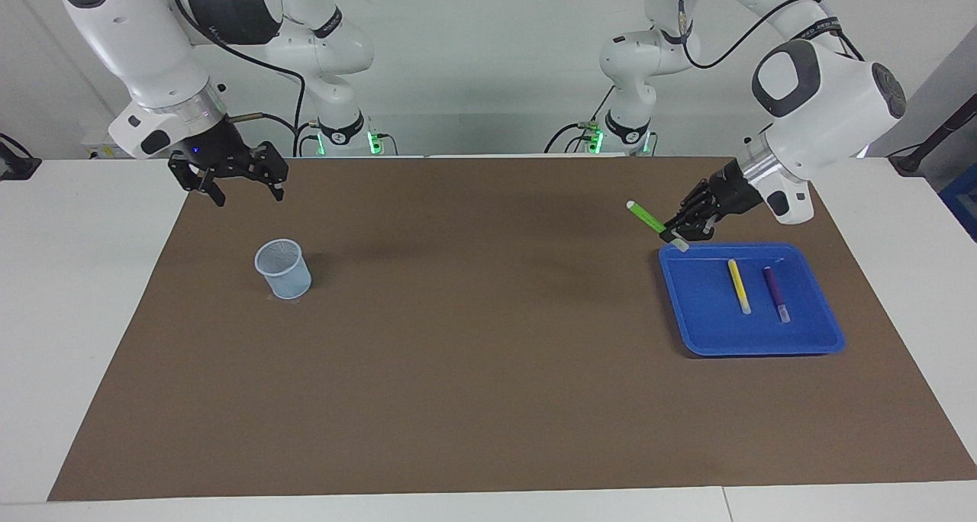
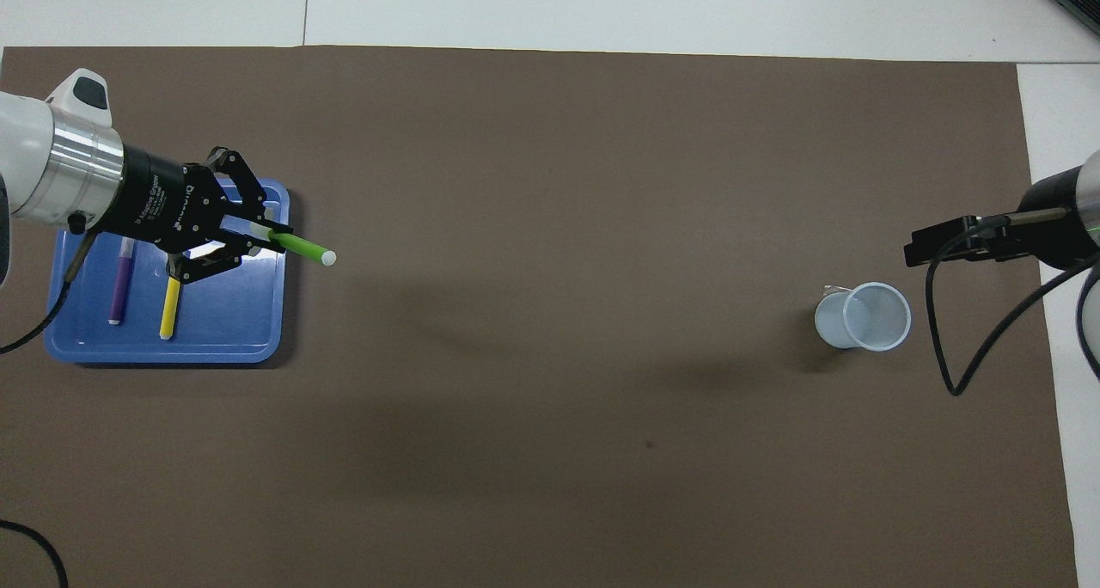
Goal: Transfer and insert pens with both arms
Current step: 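Grasp and lift the green pen out of the tray with the left gripper, then hold the green pen out while the right gripper reaches toward it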
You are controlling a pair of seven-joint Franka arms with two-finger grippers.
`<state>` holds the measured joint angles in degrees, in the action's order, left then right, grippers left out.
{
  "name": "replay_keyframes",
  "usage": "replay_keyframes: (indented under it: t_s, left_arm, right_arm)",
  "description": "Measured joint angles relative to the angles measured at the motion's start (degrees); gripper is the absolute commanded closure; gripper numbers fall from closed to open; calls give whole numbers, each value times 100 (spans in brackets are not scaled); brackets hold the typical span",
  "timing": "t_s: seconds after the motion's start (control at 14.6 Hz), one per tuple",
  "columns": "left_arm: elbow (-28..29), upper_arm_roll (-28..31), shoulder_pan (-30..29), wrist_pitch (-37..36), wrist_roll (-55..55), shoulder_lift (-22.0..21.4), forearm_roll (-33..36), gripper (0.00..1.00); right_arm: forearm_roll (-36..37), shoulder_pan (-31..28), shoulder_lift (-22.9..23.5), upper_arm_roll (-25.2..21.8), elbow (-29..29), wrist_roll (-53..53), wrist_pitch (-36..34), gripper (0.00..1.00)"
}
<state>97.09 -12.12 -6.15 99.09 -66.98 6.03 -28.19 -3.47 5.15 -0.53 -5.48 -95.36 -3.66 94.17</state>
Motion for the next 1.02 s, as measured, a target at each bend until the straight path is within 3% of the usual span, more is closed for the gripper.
replay_keyframes:
  t_s: [0.34,0.61,1.02]
  left_arm:
    - [7,-72,64,-265,-1135,-41,-472,100]
    - [123,-92,143,-457,-1675,-97,-764,100]
    - [725,-101,191,-504,-1818,-401,-1552,100]
  right_arm:
    - [-169,269,-24,97,-149,37,-2,0]
    - [-1269,308,-45,110,-157,178,-2,0]
    - [-2296,1046,-51,126,-158,1999,322,0]
